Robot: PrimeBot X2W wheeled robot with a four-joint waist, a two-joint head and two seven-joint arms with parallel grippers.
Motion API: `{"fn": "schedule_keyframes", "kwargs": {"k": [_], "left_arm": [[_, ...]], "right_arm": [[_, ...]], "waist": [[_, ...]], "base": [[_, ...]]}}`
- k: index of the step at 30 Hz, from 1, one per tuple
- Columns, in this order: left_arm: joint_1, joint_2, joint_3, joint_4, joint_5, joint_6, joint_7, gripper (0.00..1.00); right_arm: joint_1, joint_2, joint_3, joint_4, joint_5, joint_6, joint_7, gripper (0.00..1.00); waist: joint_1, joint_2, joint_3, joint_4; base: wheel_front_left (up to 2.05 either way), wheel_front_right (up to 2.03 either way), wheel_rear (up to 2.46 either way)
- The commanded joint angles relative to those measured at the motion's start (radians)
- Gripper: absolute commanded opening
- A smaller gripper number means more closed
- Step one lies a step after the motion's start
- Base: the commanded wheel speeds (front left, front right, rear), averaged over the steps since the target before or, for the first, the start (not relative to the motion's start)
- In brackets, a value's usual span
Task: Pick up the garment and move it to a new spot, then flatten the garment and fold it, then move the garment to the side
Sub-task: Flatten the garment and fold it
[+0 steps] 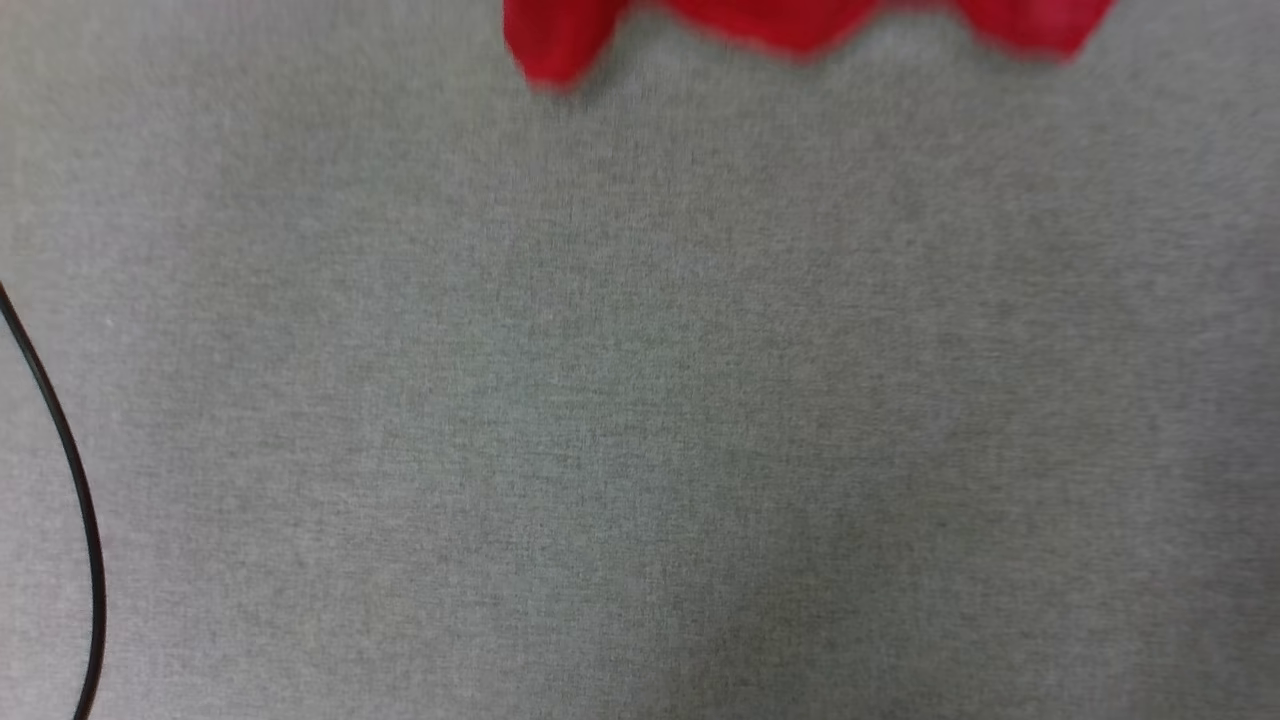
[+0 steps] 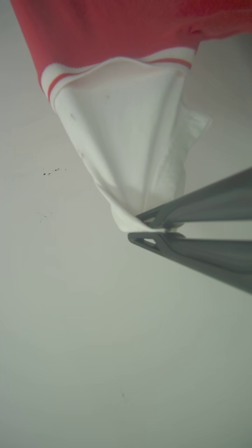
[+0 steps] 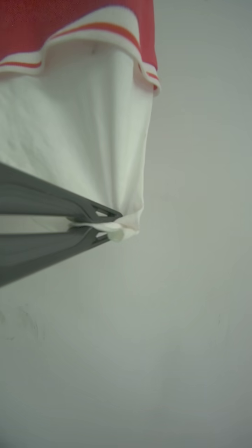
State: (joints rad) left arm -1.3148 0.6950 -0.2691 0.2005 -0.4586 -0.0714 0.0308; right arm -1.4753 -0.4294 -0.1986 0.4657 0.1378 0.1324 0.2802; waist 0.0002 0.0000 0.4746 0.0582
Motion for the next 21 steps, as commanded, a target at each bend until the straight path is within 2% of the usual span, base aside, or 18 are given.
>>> {"fn": "schedule_keyframes", "kwargs": {"k": [1,6,10,15,17,21], "left_arm": [[-0.063,-0.007,0.004,0.048,0.019,0.002,-0.024,0.00],[-0.255,-0.060,-0.011,0.212,0.067,0.007,-0.132,0.00],[-0.331,-0.101,-0.032,0.359,0.086,-0.006,-0.223,0.00],[-0.324,-0.134,-0.056,0.455,0.095,-0.018,-0.273,0.00],[-0.305,-0.145,-0.065,0.481,0.103,-0.022,-0.285,0.00],[-0.260,-0.166,-0.081,0.510,0.098,-0.036,-0.295,0.00]], "right_arm": [[-0.056,0.000,-0.029,0.031,-0.026,-0.003,-0.026,0.00],[-0.227,0.029,-0.091,0.135,-0.122,-0.004,-0.121,0.00],[-0.304,0.074,-0.159,0.214,-0.140,-0.004,-0.174,0.00],[-0.282,0.097,-0.151,0.274,-0.158,-0.004,-0.230,0.00],[-0.265,0.119,-0.156,0.307,-0.125,-0.003,-0.228,0.00],[-0.210,0.107,-0.099,0.339,-0.085,-0.003,-0.225,0.00]], "waist": [[-0.0002,0.0000,0.072,0.020],[-0.0002,0.0000,0.146,0.033],[-0.0002,0.0000,0.181,0.043],[-0.0002,0.0000,0.195,0.041],[-0.0002,0.0000,0.200,0.039],[-0.0002,0.0000,0.209,0.040]], "base": [[0.00,0.00,0.00],[0.00,0.00,0.00],[0.00,0.00,0.00],[0.00,0.00,0.00],[0.00,0.00,0.00],[0.00,0.00,0.00]]}}
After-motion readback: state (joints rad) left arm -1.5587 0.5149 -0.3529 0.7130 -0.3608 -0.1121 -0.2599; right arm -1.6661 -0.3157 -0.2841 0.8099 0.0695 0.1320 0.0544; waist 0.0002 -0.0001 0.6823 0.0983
